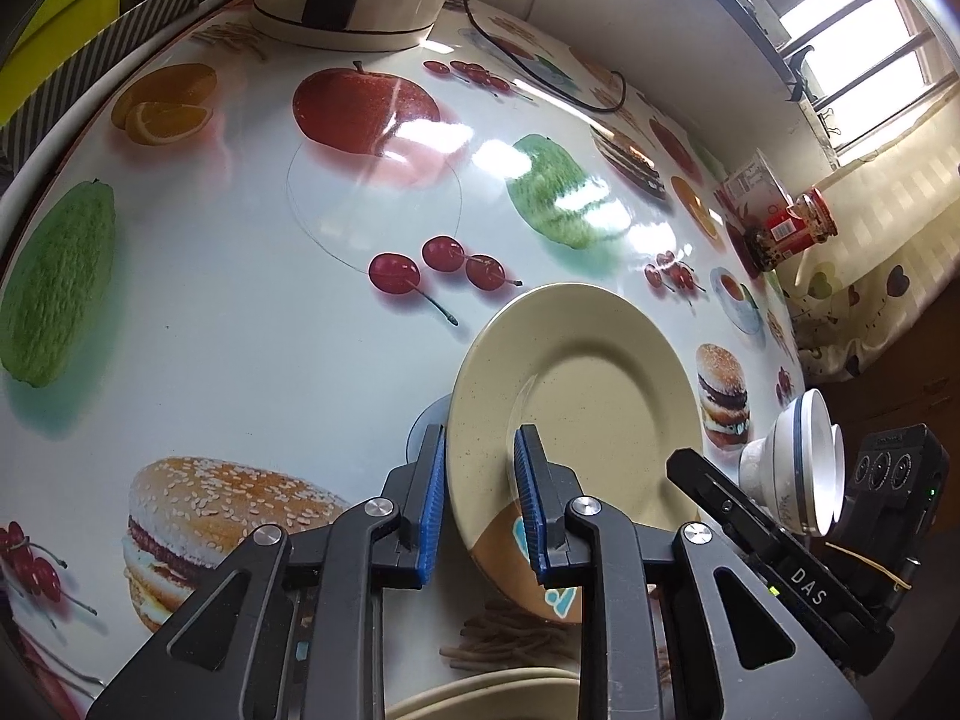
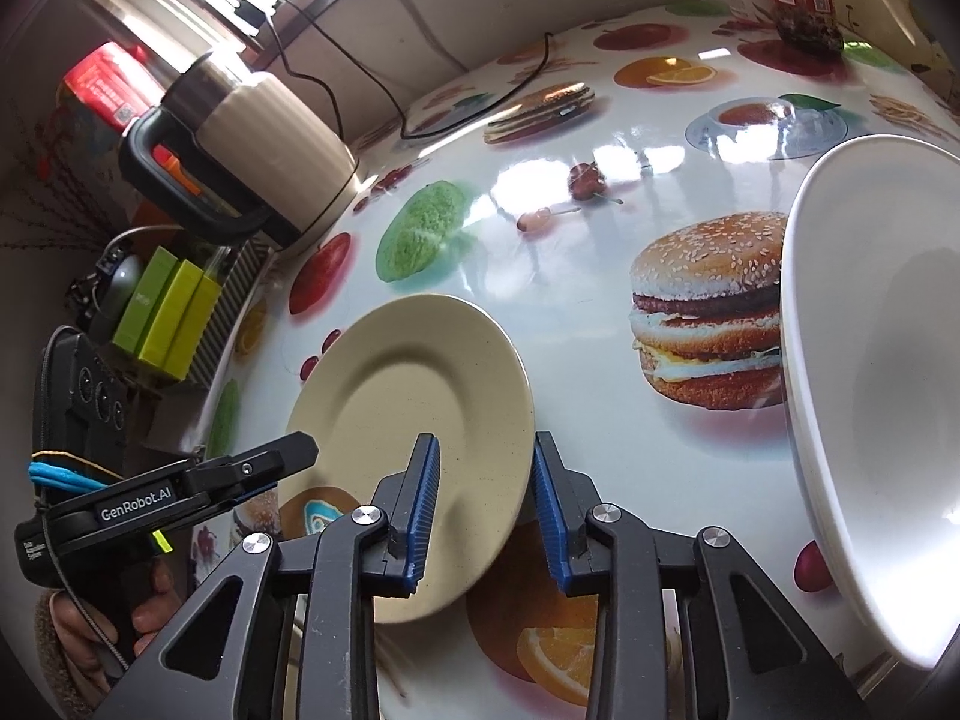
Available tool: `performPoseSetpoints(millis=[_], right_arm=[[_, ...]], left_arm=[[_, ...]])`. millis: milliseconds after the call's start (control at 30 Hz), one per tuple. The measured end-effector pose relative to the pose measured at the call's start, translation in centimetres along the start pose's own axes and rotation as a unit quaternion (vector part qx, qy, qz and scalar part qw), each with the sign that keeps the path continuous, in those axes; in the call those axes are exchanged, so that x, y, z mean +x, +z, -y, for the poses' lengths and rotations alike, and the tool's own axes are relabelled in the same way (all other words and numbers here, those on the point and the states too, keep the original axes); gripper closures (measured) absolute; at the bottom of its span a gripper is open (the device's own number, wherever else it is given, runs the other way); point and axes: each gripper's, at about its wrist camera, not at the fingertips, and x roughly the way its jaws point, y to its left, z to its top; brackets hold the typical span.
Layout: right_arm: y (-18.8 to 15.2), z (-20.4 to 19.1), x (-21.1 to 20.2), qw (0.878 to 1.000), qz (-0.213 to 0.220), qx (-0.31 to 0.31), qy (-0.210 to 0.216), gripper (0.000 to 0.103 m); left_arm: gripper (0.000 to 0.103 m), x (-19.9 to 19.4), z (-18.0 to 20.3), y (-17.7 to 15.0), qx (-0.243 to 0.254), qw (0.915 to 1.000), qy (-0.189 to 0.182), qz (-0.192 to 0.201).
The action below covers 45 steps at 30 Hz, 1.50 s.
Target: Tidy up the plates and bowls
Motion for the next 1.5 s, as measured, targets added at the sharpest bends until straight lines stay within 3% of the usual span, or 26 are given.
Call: performPoseSetpoints(millis=[200, 833, 1500], right_arm=[[-0.1, 0.2, -0.1, 1.000, 0.003, 0.000, -0.008, 0.084], [-0.5, -0.1, -0.3, 1.000, 0.004, -0.002, -0.005, 0.084], [-2.0, -2.6, -4.6, 0.999, 0.025, -0.041, 0.018, 0.085]], left_arm=[[0.082, -0.1, -0.1, -0.1, -0.001, 1.0000, 0.002, 0.002], [0.082, -0.9, -0.1, -0.6, -0.004, 1.0000, 0.004, 0.007], [0.082, -5.9, 0.4, -3.6, -0.003, 0.9989, -0.007, 0.047]])
